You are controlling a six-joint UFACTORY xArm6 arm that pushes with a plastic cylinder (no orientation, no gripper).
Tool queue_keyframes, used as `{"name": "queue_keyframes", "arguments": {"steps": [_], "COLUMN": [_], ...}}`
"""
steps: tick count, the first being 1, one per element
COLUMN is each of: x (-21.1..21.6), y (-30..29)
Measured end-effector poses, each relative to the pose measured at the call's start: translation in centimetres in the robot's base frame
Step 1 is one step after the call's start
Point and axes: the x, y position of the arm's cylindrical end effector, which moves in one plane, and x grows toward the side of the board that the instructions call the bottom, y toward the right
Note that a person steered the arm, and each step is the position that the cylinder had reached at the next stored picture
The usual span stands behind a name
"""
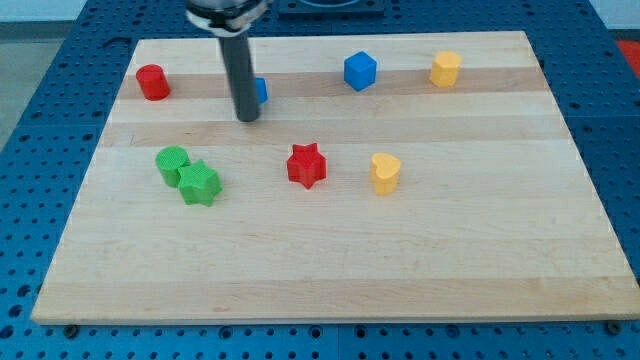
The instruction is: Go near the red circle
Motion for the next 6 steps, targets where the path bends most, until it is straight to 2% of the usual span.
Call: {"name": "queue_keyframes", "arguments": {"steps": [2,4,5,6], "x": [-1.4,-8.3,-12.6,-13.5], "y": [-7.8,-6.3,-8.3,-15.9]}}
